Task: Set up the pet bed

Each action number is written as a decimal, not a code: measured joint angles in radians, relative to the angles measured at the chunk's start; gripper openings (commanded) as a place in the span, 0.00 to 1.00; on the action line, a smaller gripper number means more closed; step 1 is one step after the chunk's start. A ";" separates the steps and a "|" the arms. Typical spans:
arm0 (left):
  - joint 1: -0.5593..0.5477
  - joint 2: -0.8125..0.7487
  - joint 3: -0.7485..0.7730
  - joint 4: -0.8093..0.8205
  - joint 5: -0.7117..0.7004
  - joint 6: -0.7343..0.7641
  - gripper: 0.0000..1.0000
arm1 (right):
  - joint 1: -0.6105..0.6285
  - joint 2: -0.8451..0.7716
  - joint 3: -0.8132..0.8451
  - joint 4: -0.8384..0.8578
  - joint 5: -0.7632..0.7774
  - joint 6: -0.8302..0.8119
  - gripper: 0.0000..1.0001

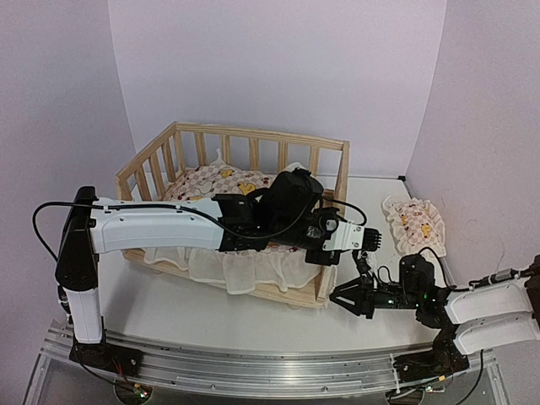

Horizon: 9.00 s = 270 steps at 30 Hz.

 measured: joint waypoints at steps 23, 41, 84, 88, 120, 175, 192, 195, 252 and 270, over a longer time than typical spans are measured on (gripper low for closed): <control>0.002 -0.012 -0.032 -0.079 0.093 0.005 0.00 | -0.012 -0.004 0.016 0.113 0.031 0.084 0.00; -0.017 -0.025 -0.074 -0.235 0.132 0.155 0.38 | -0.043 -0.206 0.465 -0.843 0.174 -0.020 0.00; -0.035 -0.138 -0.261 0.264 -0.045 0.141 0.42 | -0.106 -0.191 0.667 -1.038 -0.041 1.145 0.00; -0.034 -0.138 -0.270 0.244 -0.055 0.136 0.43 | -0.106 -0.197 0.667 -1.029 -0.040 1.166 0.00; -0.033 -0.139 -0.310 0.228 -0.068 0.274 0.47 | -0.106 -0.235 0.643 -1.001 -0.027 1.202 0.00; -0.019 -0.141 -0.274 0.093 -0.068 0.118 0.00 | -0.106 -0.151 0.577 -0.964 -0.009 1.002 0.48; -0.017 -0.149 -0.261 0.040 -0.069 0.056 0.00 | -0.133 -0.056 0.529 -0.773 -0.083 0.682 0.25; -0.017 -0.149 -0.253 0.024 -0.071 0.056 0.00 | -0.133 -0.034 0.516 -0.702 -0.114 0.662 0.14; 0.000 0.011 -0.003 0.016 -0.252 0.299 0.00 | -0.130 -0.249 0.628 -0.922 -0.004 0.478 0.00; 0.056 0.018 -0.211 0.424 -0.089 0.294 0.00 | -0.131 -0.232 0.615 -0.932 -0.012 0.529 0.38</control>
